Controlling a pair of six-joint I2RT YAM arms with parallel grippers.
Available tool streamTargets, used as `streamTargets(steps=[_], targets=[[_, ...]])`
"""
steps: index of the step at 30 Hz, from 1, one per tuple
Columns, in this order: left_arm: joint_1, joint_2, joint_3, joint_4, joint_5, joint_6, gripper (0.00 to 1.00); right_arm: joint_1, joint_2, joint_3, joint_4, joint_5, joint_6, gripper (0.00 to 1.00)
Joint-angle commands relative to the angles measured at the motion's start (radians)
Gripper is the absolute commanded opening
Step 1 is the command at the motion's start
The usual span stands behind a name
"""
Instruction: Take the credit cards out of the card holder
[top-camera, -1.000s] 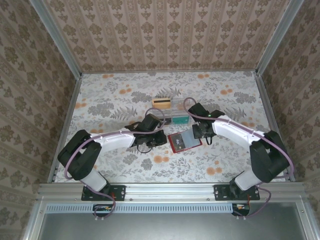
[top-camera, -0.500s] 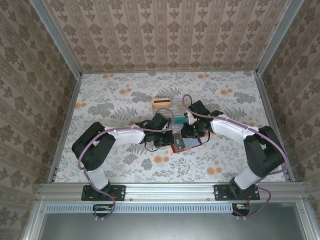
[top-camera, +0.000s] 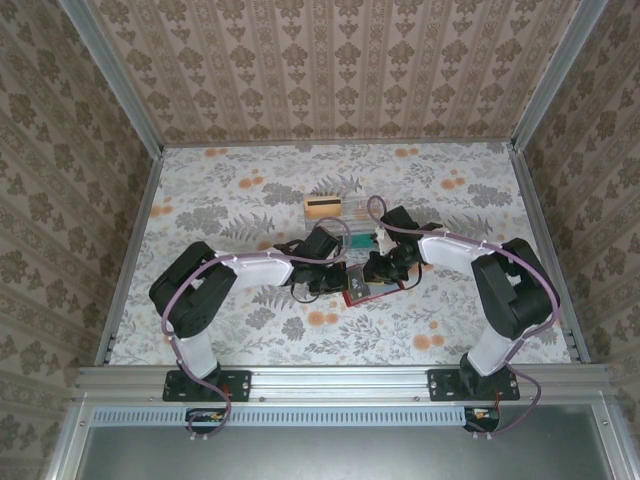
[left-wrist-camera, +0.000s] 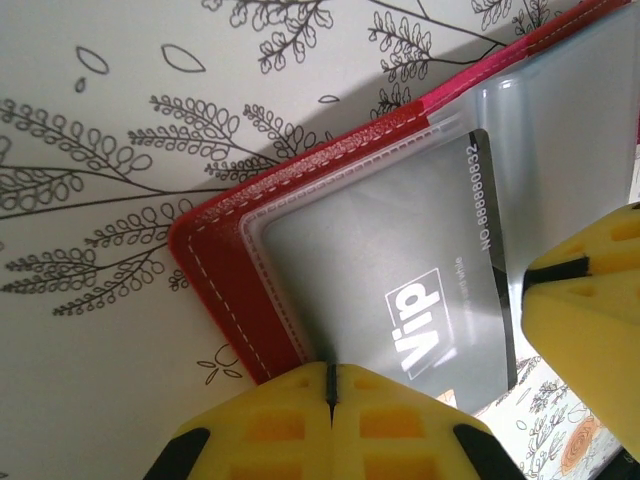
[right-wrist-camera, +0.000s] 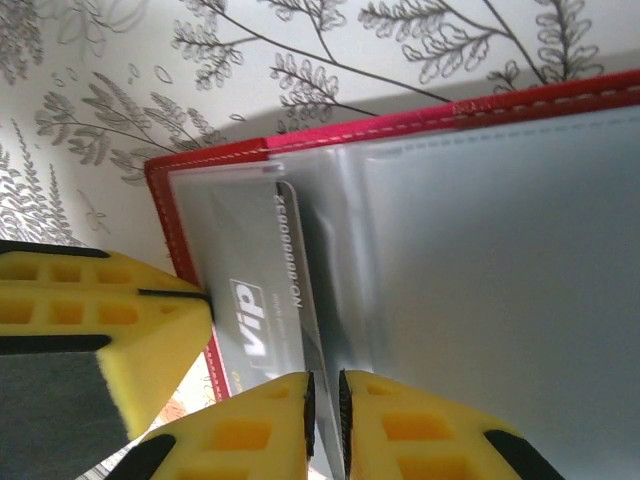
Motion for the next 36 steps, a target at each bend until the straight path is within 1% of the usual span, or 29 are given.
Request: streamTargets(steps=[1, 6, 8, 14, 26, 31, 33, 35, 36], targets=[[-0.008, 0.026, 0.008, -0.064, -0.001, 0.023, 0.02, -0.008, 0.023, -0.016, 0.017, -0.042, -0.009, 0.19], [-0.011, 0.029, 0.012, -0.065, 0.0, 0.026, 0.01, -0.012, 0.043, -0.016, 0.038, -0.086, -0.006, 0.19], [-0.011, 0.028, 0.013, -0.065, 0.0, 0.026, 0.02, -0.013, 0.047, -0.017, 0.041, -0.095, -0.006, 0.17], [-0.011, 0.022, 0.012, -0.071, -0.004, 0.03, 0.02, -0.031, 0.035, -0.023, 0.035, -0.088, -0.004, 0.0], [-0.002, 0.002, 0.003, -0.096, -0.022, 0.045, 0.01, -0.092, -0.029, -0.063, 0.025, -0.071, -0.012, 0.0], [-0.002, 0.008, 0.004, -0.09, -0.018, 0.045, 0.01, -0.095, -0.03, -0.075, 0.059, -0.129, -0.017, 0.0], [-0.002, 0.01, 0.006, -0.09, -0.016, 0.048, 0.01, -0.095, -0.025, -0.083, 0.09, -0.165, -0.012, 0.16], [-0.002, 0.013, 0.007, -0.09, -0.015, 0.051, 0.0, -0.095, -0.01, -0.089, 0.115, -0.186, -0.009, 0.25], [-0.002, 0.014, 0.008, -0.091, -0.014, 0.053, 0.0, -0.096, -0.001, -0.091, 0.124, -0.192, -0.011, 0.27]])
